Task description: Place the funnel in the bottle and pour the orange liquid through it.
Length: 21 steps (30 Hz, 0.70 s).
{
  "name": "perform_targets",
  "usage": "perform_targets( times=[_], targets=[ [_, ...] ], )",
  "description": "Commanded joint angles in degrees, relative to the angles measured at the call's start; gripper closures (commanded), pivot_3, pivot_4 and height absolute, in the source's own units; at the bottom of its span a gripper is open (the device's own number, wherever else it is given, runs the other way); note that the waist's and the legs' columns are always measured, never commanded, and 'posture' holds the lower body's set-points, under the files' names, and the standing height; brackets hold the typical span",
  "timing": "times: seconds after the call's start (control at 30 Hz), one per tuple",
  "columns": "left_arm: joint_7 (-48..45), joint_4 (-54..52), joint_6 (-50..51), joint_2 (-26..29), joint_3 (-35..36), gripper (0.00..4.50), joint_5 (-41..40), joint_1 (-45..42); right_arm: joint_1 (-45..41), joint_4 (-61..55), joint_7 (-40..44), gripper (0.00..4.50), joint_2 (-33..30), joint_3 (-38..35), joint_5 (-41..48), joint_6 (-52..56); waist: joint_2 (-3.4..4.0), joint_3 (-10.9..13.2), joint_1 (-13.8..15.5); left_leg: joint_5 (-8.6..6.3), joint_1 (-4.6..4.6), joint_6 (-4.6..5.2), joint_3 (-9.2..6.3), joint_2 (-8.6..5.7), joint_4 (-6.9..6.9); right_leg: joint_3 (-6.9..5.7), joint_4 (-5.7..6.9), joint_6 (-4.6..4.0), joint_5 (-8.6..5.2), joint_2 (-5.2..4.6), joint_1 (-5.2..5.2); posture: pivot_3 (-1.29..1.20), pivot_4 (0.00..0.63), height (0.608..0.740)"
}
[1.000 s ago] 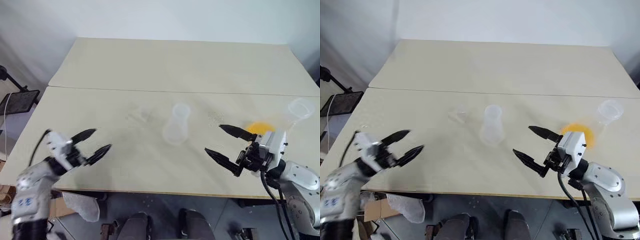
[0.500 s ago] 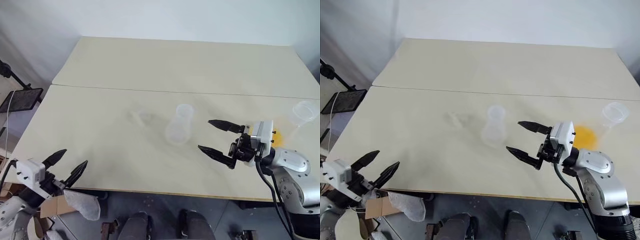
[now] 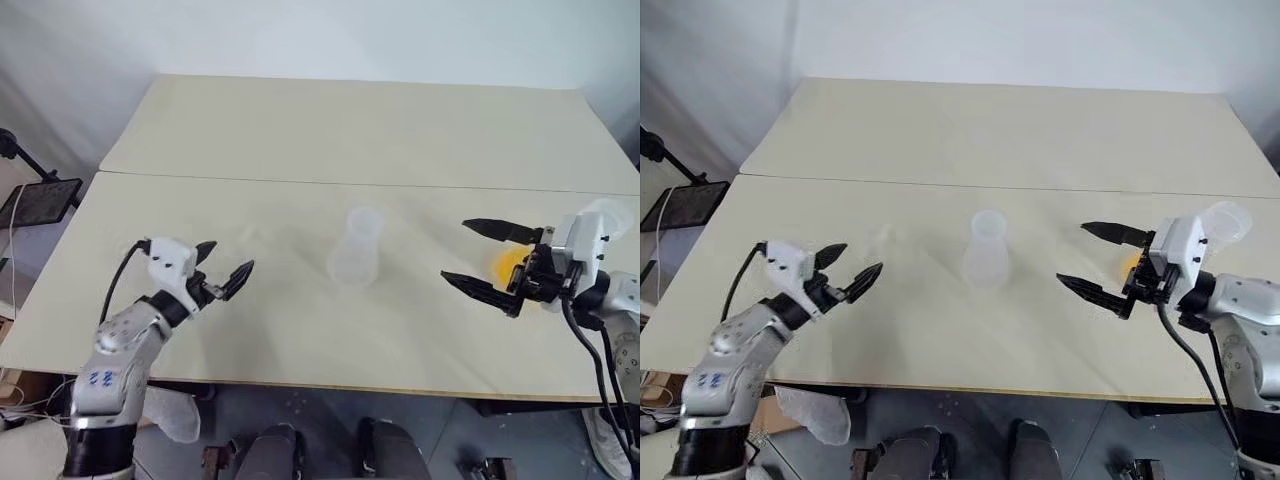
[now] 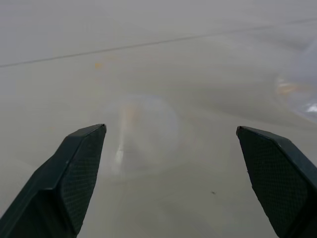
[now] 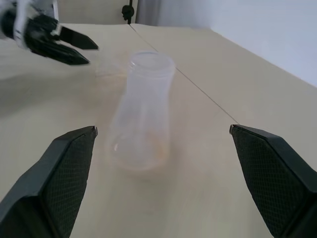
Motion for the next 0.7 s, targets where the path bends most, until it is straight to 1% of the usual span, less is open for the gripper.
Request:
perform_targets(
  times=[0.03,0.17,0.27,0.3,0.37,0.43,0.53,0.57,0.6,0.7],
  targets=[
    [-1.4,6.5,-3.8,-0.8,-2.7,0.02,2.7,-4.7,1.4,-3.9,-1.9,0.0,0.8,-1.2,1.1,0.4,0.0,0.0,0.0,0.0,0.0,0.0,0.01,-0.02,0.0,-0.05,0.0,0.0,0.0,0.0,0.0,0.0,0.15,0.74],
    [-2.4,12.7,-5.6,-2.2,-4.6,0.02,4.2,-9.3,2.4,-5.9,-3.9,0.0,1.6,-1.8,1.5,1.1,-0.02,0.0,0.1,0.01,-0.02,0.03,0.02,-0.09,0.01,-0.11,-0.03,0.07,0.04,-0.03,0.01,0.0,0.15,0.74],
    [-1.5,16.2,-6.5,-3.1,-4.6,0.02,5.1,-11.4,3.0,-7.0,-4.7,0.0,1.9,-1.7,1.5,1.4,-0.02,0.0,0.1,0.02,-0.02,0.03,0.01,-0.09,0.02,-0.16,-0.02,0.08,0.04,-0.03,0.01,0.0,0.15,0.74],
    [-1.0,17.6,-6.8,-3.4,-4.6,0.2,5.5,-12.3,3.2,-7.4,-5.1,0.0,2.2,-1.7,1.5,1.4,-0.02,0.0,0.1,0.02,-0.01,0.03,0.02,-0.09,0.03,-0.18,-0.02,0.08,0.04,-0.02,0.01,0.0,0.15,0.74],
    [-0.6,20.0,-7.4,-4.1,-4.4,0.64,5.8,-13.9,4.0,-8.2,-5.9,0.0,2.7,-1.8,1.4,1.4,-0.01,0.0,0.1,0.02,0.0,0.04,0.02,-0.09,0.03,-0.21,0.01,0.08,0.04,-0.01,0.01,0.0,0.15,0.74],
    [-1.0,21.0,-7.7,-4.4,-4.3,1.2,5.6,-14.7,4.8,-9.0,-6.7,0.0,3.2,-1.9,1.3,1.2,-0.02,0.0,0.3,0.03,0.02,0.05,0.02,-0.09,0.05,-0.22,0.04,0.08,0.04,-0.02,0.02,0.0,0.15,0.74],
    [-2.5,20.2,-7.5,-3.5,-4.3,2.21,5.3,-14.3,5.9,-9.5,-7.1,0.0,3.4,-2.1,1.1,0.8,-0.02,0.0,0.4,0.04,0.01,0.05,0.02,-0.11,0.05,-0.21,0.03,0.09,0.05,-0.04,0.02,0.0,0.15,0.74],
    [-2.8,19.8,-7.4,-3.1,-4.1,2.49,5.3,-14.2,6.2,-9.6,-7.2,0.0,3.4,-2.3,1.1,0.8,-0.02,0.0,0.3,0.04,0.01,0.06,0.02,-0.12,0.05,-0.2,0.03,0.1,0.05,-0.05,0.02,0.0,0.15,0.74],
    [-3.4,19.1,-6.9,-2.6,-4.1,2.9,5.2,-14.1,6.4,-9.8,-7.4,0.0,3.4,-2.5,1.1,0.7,-0.02,0.0,0.3,0.04,0.01,0.06,0.02,-0.12,0.06,-0.21,0.03,0.11,0.06,-0.05,0.02,0.0,0.15,0.74],
    [-4.9,17.5,-5.8,-1.3,-3.9,3.72,4.8,-13.8,7.0,-10.0,-7.6,0.0,3.3,-2.8,1.0,0.4,-0.02,0.0,0.3,0.04,0.01,0.06,0.0,-0.12,0.05,-0.22,0.04,0.11,0.06,-0.03,0.02,0.0,0.15,0.74]
  ],
)
